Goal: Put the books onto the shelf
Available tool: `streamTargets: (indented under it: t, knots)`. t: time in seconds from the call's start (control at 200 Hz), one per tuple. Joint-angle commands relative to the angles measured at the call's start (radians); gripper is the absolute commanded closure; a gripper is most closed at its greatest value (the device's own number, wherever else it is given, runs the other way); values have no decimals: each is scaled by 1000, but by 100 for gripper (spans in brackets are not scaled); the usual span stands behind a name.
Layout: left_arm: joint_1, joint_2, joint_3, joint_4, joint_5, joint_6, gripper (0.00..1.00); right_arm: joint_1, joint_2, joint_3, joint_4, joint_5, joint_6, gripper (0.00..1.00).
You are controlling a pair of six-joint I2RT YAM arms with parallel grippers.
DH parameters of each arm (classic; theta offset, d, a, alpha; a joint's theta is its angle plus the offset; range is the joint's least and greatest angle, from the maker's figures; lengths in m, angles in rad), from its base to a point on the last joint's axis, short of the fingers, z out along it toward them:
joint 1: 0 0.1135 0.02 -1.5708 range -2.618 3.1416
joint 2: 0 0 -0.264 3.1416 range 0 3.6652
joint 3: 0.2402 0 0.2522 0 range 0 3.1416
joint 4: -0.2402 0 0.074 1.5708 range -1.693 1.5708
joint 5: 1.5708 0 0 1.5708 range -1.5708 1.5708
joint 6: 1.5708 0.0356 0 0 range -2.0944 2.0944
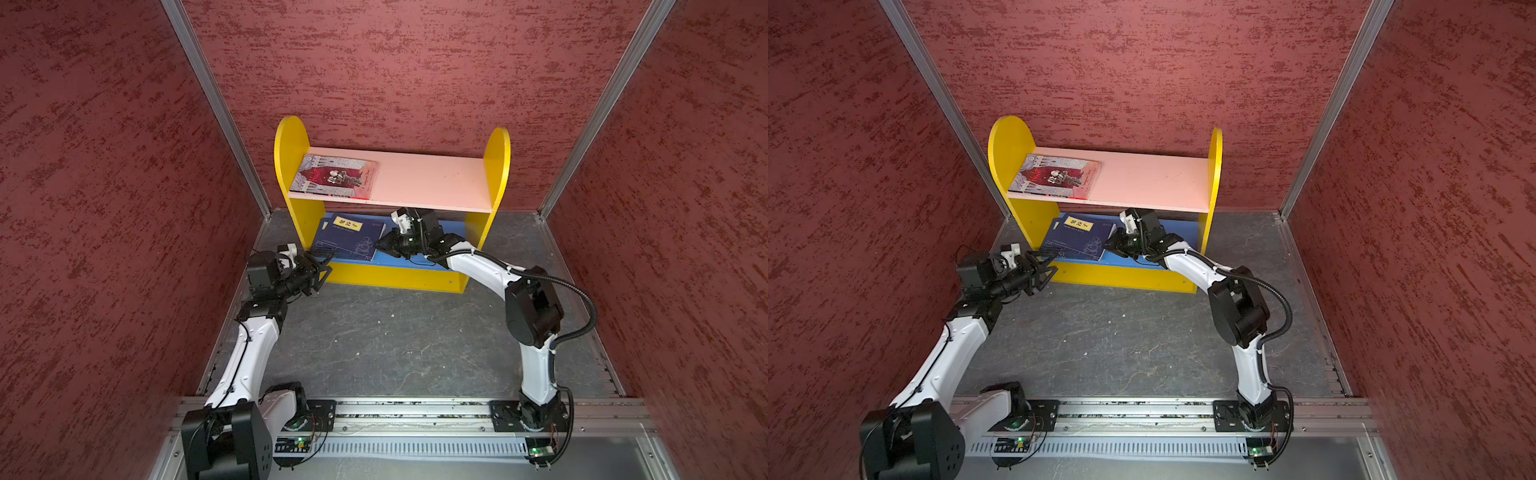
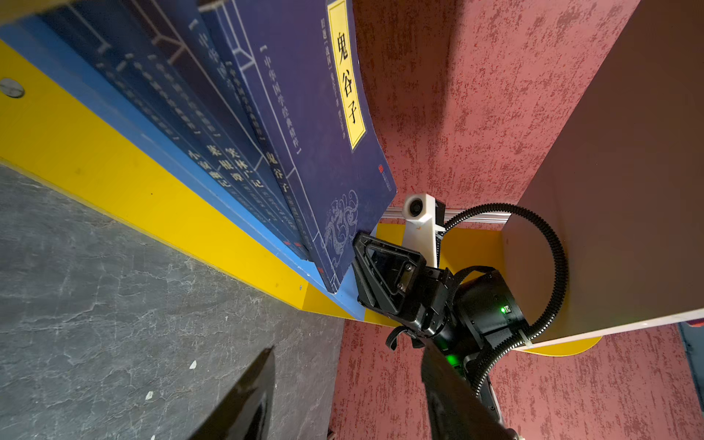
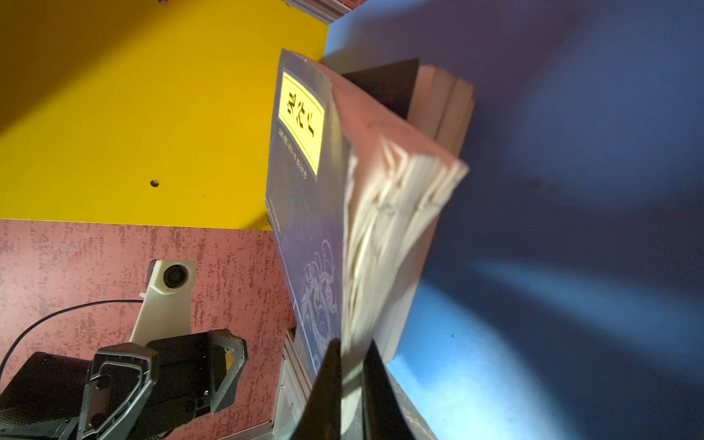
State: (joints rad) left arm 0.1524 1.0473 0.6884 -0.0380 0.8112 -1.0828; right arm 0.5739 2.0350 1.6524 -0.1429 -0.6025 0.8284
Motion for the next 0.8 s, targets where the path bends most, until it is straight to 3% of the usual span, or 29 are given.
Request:
streamTargets:
  t: [0.0,0.606,0.797]
  knots:
    - [9,7,23,-11,16,22,38,-33,20,33,-43,-41,-89,89]
    - [13,13,17,-10,9,23,38,-50,107,161,-82,-231,-168,89]
    - [13,15,17,-7,6,21,38,-49,127,210,-136,-199,-186,86]
